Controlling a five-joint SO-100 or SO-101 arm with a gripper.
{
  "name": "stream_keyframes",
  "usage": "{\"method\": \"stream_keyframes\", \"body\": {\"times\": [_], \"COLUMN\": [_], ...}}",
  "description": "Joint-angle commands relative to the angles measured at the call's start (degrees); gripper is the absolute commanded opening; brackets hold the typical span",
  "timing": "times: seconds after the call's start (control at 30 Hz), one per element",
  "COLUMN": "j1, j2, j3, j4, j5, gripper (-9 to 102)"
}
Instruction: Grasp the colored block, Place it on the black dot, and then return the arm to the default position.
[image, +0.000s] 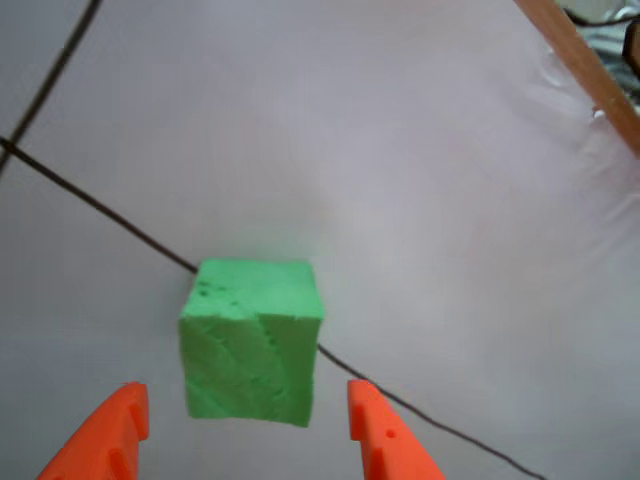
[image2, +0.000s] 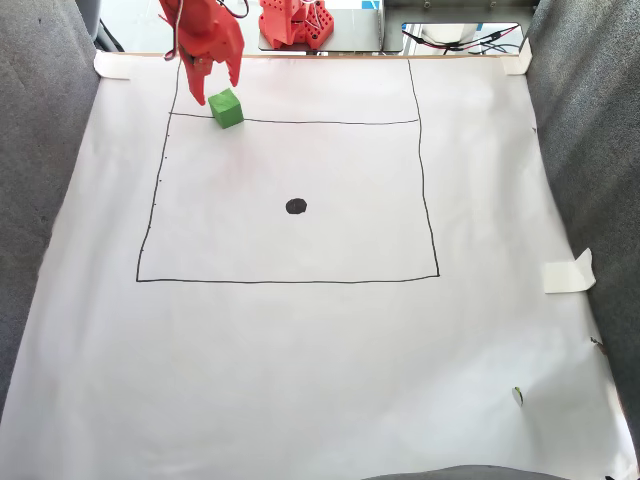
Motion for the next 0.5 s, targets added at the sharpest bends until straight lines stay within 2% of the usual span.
{"method": "stream_keyframes", "body": {"times": [0.0,0.47], "j1": [-0.2,0.2], "j2": [1.8,0.6], "j3": [0.3,7.0], "j4": [-0.5,-10.1], "j5": [-0.8,-3.1], "gripper": [28,28]}}
